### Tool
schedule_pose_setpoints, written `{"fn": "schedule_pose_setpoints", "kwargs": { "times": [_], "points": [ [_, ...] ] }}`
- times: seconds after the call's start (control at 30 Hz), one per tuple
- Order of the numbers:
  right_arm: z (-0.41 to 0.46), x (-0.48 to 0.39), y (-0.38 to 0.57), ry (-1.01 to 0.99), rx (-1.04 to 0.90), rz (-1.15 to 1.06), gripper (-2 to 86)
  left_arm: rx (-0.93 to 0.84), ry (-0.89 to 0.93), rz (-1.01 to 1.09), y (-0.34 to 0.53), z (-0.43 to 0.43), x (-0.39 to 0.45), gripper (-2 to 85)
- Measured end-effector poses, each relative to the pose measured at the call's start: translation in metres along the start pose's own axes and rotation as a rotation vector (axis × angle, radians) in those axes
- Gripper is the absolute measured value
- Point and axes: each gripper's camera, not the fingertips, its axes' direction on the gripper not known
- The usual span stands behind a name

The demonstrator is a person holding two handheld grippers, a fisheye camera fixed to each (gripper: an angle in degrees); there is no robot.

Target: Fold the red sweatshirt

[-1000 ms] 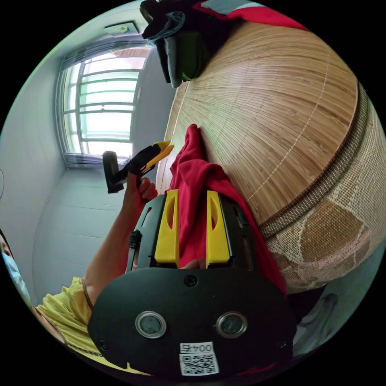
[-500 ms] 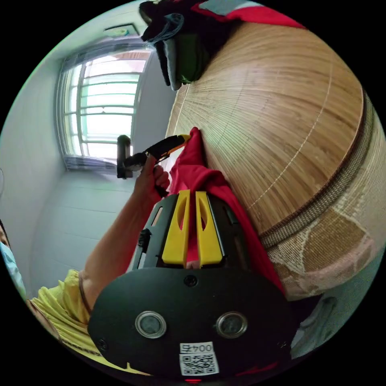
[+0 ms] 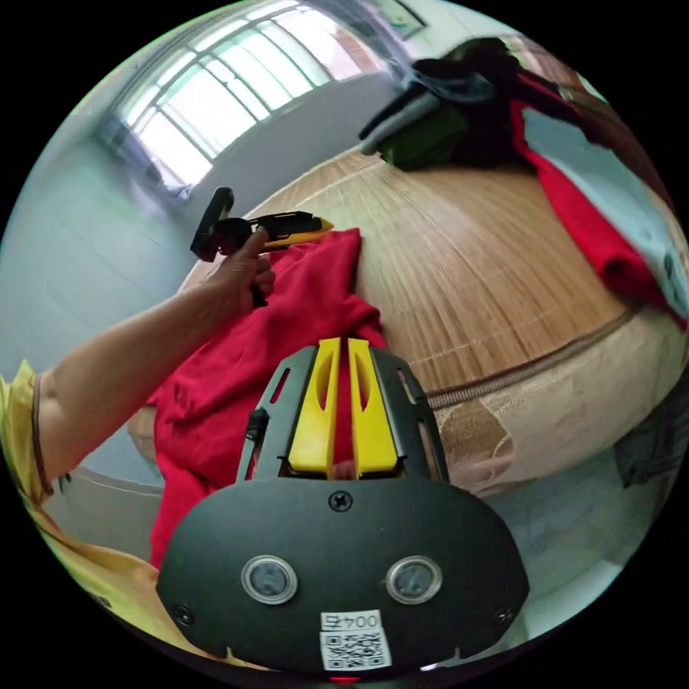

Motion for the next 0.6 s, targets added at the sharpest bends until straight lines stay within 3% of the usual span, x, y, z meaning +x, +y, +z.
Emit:
{"fn": "schedule_pose_setpoints", "kwargs": {
  "times": [0.1,0.27,0.43,0.6],
  "points": [
    [0.008,-0.051,-0.015,-0.027,-0.006,-0.149,5.6,0.065,-0.067,0.046,0.039,-0.05,0.014,1.8],
    [0.079,-0.137,-0.052,0.016,-0.074,-0.305,0.6,0.131,-0.313,-0.05,0.164,-0.119,0.017,1.6],
    [0.139,-0.176,-0.048,0.194,-0.198,-0.378,4.7,0.121,-0.406,-0.126,0.249,-0.136,0.012,1.1],
    [0.151,-0.187,-0.045,0.181,-0.199,-0.373,5.8,0.103,-0.423,-0.158,0.281,-0.139,0.003,0.9]
  ]
}}
